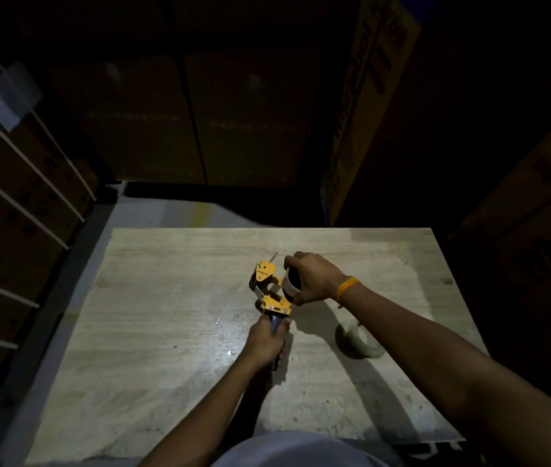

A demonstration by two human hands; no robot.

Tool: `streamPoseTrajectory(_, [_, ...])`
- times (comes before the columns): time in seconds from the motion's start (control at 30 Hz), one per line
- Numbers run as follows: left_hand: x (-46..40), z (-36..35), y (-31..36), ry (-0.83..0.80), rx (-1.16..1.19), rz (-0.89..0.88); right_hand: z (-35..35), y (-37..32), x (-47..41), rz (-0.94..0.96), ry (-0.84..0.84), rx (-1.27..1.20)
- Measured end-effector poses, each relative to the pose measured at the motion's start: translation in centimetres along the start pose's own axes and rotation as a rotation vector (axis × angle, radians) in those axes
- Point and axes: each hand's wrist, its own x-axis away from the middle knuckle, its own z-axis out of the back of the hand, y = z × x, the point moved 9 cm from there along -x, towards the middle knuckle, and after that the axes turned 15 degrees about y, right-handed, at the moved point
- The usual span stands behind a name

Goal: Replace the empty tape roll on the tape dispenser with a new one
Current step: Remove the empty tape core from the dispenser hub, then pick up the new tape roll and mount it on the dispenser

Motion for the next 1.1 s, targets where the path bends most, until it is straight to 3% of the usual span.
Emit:
streamPoseTrajectory(0.17, [0.7, -0.5, 0.3, -0.069, 0.025, 0.056, -0.3, -0.9, 1.2, 0.187, -0.051, 0.2])
streamPoseTrajectory(0.23, [0.7, -0.6, 0.5, -0.09, 0.047, 0.086, -0.1, -0.5, 1.4, 0.172, -0.033, 0.192])
streamPoseTrajectory(0.37, [0.2, 0.0, -1.3, -0.041, 0.051, 0.181, 3.7, 0.9, 1.0, -0.008, 0.218, -0.121])
streamPoseTrajectory(0.47, [-1.1, 1.2, -5.1, 0.023, 0.015, 0.197, 7.0, 0.9, -0.8, -0.011, 0.33, -0.067])
streamPoseTrajectory(0.67, [0.4, 1.9, -2.0, 0.007, 0.105, 0.17, 2.7, 8.4, 0.2, -0.355, 0.106, -0.1])
streamPoseTrajectory(0.8, [-0.2, 2.2, -3.7, 0.045, 0.111, 0.16, -2.1, 11.3, 3.3, -0.479, -0.021, -0.161])
streamPoseTrajectory(1.1, [1.8, 1.7, -3.6, 0.08, 0.194, 0.187, -6.5, 17.7, 10.0, -0.7, -0.168, -0.015])
